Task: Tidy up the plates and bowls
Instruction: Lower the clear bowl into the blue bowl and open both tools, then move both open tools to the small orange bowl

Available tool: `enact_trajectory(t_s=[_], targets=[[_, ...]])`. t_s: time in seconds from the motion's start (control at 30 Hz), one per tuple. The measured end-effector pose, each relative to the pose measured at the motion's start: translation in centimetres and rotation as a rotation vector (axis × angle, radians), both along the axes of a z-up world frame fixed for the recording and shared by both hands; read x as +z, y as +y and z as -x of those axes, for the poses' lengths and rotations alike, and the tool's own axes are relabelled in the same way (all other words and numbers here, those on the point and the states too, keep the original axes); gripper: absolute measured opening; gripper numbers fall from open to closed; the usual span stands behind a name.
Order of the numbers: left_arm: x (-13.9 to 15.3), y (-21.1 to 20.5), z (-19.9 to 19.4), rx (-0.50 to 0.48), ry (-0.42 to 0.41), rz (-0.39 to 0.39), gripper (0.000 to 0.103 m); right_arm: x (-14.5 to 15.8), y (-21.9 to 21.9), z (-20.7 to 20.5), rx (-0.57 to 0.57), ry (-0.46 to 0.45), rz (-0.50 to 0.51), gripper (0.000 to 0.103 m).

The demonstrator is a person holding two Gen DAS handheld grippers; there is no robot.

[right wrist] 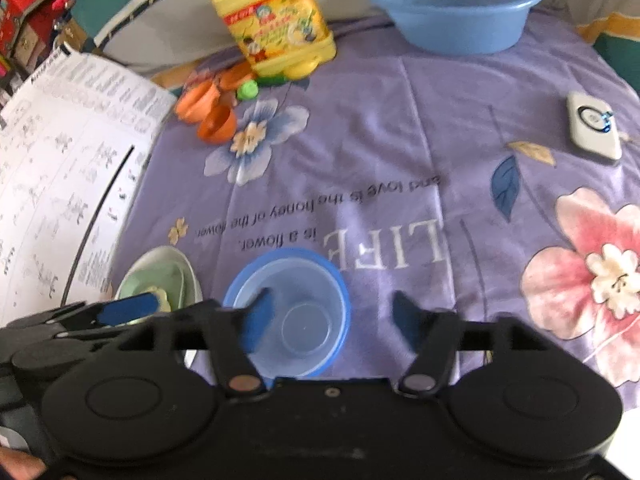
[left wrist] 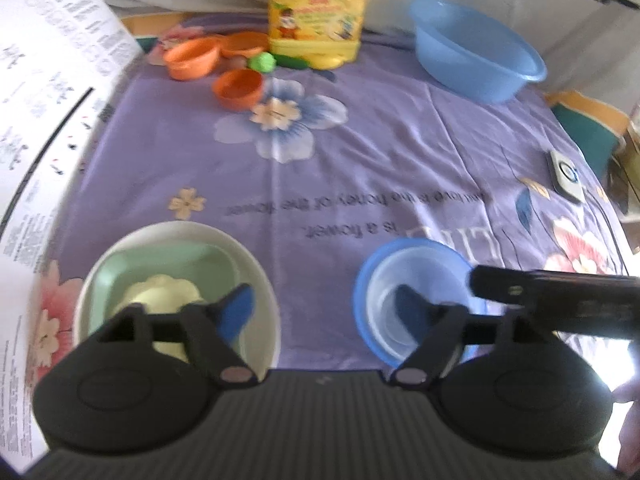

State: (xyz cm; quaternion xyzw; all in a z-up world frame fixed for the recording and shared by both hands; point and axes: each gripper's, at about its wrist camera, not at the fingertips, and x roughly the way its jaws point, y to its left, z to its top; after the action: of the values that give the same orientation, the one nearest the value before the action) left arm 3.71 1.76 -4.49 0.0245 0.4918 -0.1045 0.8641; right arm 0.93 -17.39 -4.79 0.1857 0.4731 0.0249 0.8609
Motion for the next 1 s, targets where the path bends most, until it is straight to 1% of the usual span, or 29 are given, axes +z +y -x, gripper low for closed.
enact_trajectory(t_s=[0.03,0.07,0.2,0.33,0.73,1.0], targets=[[0.2,0.4,0.1,0.012,-0.010,0.000,0.102,0.3,-0.2,0.2,-0.007,-0.013,0.001,0.092],[0.5,0.7,0.2,0.016,-0.020,0.004,0.103,0.5,-0.3,0.4,-0.013,-0.022,0.003,0.097],[1.0,1.2,0.5,0.012,-0.033,0.006,0.103,1.1,-0.6,0.6,-0.028,-0.044,0.024,0.103],[1.1,1.3,0.8,0.010,-0.039,-0.006,0.103,1.1,-0.7,0.8,-0.034,-0.043,0.029,0.103],[1.1,1.6,1.1,0.014,-0.037,0.003,0.103,1.2,-0.5,1.1,-0.038,-0.043,0.048,0.103],[0.7,2.4,0.4,0.016,-0.034,0.003,0.103,1.2,0.0,0.3,-0.026,-0.038,0.069,0.103]])
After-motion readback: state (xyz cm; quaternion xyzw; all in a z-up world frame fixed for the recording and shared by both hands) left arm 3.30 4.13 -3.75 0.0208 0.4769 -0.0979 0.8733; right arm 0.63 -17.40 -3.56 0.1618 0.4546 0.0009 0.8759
